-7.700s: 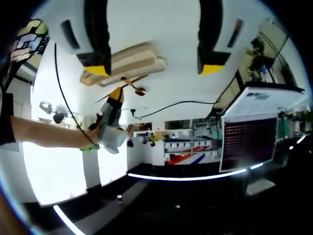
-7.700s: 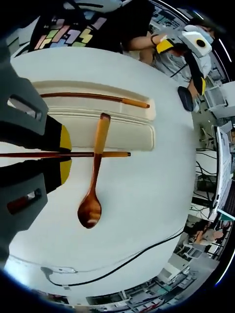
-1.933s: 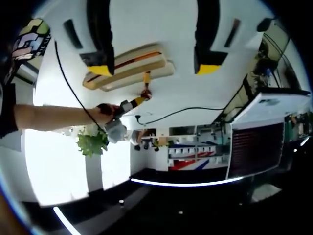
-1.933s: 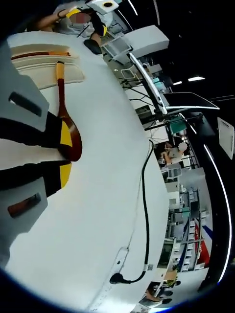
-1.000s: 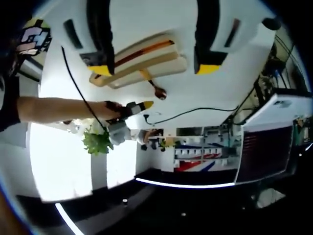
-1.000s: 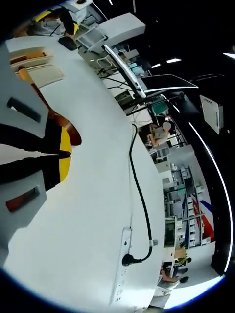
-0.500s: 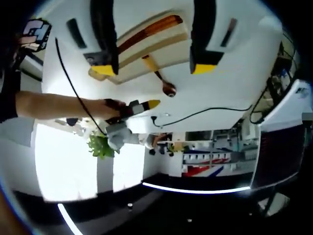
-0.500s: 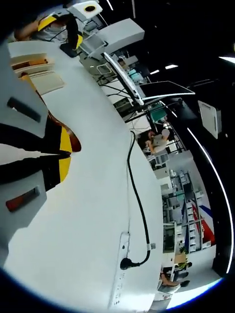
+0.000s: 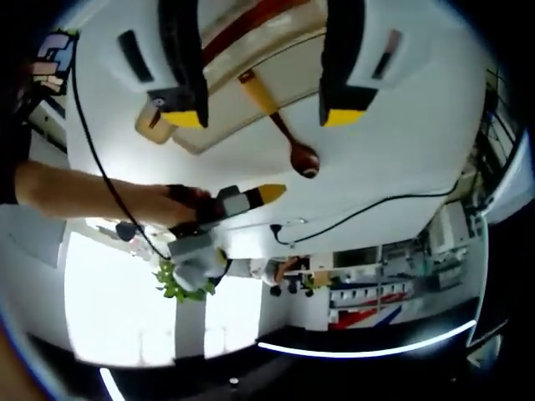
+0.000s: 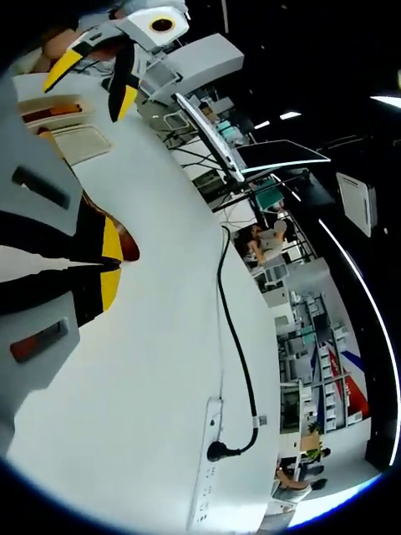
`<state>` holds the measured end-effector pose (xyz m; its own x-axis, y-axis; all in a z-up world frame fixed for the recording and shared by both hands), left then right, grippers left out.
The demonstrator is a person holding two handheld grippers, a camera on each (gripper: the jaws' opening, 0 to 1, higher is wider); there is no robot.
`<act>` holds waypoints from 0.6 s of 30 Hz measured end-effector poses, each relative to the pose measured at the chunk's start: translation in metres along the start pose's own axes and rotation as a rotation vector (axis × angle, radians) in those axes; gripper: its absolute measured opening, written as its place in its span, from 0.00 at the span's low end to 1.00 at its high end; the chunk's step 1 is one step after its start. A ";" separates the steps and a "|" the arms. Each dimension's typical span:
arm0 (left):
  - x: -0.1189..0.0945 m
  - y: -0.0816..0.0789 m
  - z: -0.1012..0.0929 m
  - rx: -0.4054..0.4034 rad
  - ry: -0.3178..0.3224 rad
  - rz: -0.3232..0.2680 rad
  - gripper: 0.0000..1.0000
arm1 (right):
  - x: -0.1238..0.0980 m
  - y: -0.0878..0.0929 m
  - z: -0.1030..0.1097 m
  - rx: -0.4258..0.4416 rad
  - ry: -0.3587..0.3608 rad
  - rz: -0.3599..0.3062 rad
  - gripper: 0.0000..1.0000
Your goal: Arrange the utensils inside the cutlery case until each visible utensil rests in its matching compartment.
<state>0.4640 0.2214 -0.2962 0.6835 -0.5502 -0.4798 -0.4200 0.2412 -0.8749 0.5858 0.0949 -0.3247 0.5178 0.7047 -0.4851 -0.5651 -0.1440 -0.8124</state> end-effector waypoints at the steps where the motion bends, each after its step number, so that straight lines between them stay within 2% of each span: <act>1: 0.003 0.000 0.001 0.002 -0.001 0.008 0.56 | -0.001 0.001 0.001 -0.006 0.001 0.001 0.00; 3: 0.008 0.003 -0.002 0.005 -0.003 0.017 0.56 | -0.001 0.002 0.002 -0.020 0.002 0.003 0.00; 5: 0.015 0.000 0.002 0.001 0.006 0.023 0.54 | 0.002 0.002 0.002 -0.027 0.002 0.006 0.00; 7: 0.027 -0.002 0.003 -0.015 0.003 0.053 0.54 | 0.007 0.001 0.000 -0.024 -0.002 0.009 0.00; 8: 0.033 0.001 0.001 0.005 0.008 0.100 0.54 | 0.009 0.003 -0.001 -0.019 0.001 0.020 0.00; 11: 0.047 0.006 -0.005 -0.004 0.002 0.128 0.52 | 0.011 0.006 0.001 -0.025 -0.001 0.043 0.00; 14: 0.053 0.010 -0.006 0.004 -0.019 0.163 0.49 | 0.011 0.009 0.006 -0.029 -0.017 0.052 0.00; 18: 0.056 0.011 -0.005 -0.017 -0.033 0.179 0.48 | 0.009 0.010 0.010 -0.066 -0.026 0.058 0.00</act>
<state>0.4949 0.1894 -0.3326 0.6155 -0.4733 -0.6302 -0.5468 0.3194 -0.7739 0.5786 0.1066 -0.3342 0.4683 0.7113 -0.5241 -0.5494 -0.2301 -0.8032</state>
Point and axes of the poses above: the point that each gripper's makers call its tool centre point, and the gripper's own axes: x roughly forward along the fingers, z roughly to its left, y roughly out of its underside, the point moved 5 cm from there along -x, roughly backward along the fingers, and after that the axes turned 3 degrees about z, right-handed, at the moved point
